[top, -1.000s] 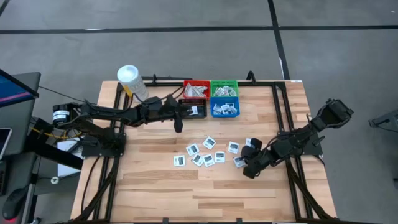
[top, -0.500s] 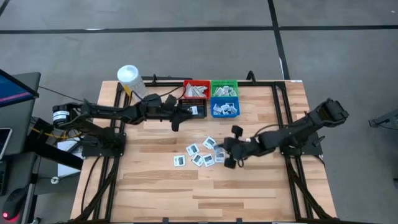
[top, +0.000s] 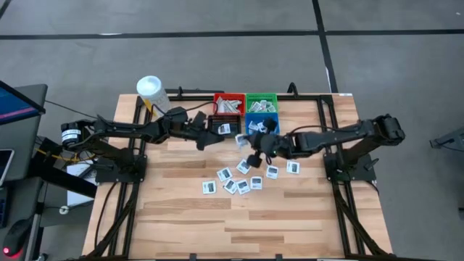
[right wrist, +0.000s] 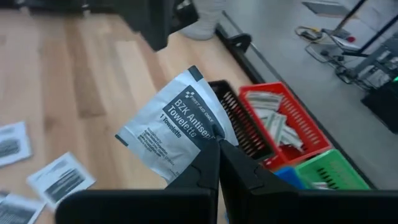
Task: Pick & Place First Aid Supplies
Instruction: Put the towelette pack into the black basket
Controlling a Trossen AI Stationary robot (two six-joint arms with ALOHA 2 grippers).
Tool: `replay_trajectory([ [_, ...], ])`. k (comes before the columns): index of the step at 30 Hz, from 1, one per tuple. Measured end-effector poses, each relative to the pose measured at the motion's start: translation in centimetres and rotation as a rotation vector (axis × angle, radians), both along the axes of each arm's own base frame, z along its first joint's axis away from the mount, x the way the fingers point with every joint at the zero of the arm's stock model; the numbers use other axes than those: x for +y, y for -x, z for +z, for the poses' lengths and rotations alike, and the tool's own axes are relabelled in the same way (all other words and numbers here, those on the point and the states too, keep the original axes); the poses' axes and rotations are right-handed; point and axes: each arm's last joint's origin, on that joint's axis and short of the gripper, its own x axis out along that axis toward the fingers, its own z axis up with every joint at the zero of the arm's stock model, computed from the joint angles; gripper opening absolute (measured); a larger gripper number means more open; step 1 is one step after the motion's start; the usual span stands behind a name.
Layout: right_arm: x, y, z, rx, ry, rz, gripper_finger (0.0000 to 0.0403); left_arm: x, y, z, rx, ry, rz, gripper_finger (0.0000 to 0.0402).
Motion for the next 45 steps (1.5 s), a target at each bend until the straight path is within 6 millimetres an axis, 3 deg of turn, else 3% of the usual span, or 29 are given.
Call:
replay_trajectory([
  [10, -2.3, -0.4, 1.0, -0.036, -0.003, -0.075, 0.0, 0.4, -0.6, -0.1, -0.038, -0.025, 0.089, 0.0106],
  [19, -3.2, -0.5, 1.0, -0.052, -0.004, -0.104, 0.0, 1.0, -3.2, -0.6, -0.019, -0.006, 0.018, 0.0106],
  [29, -2.8, -0.7, 1.1, -0.064, -0.007, -0.088, 0.0, 1.2, -3.9, 0.6, -0.079, -0.098, 0.011, 0.0106],
  [45, -2.4, -1.3, 1.9, -0.171, -0.051, -0.017, 0.0, 1.4, -3.9, 0.7, -0.082, -0.163, 0.086, 0.0105],
])
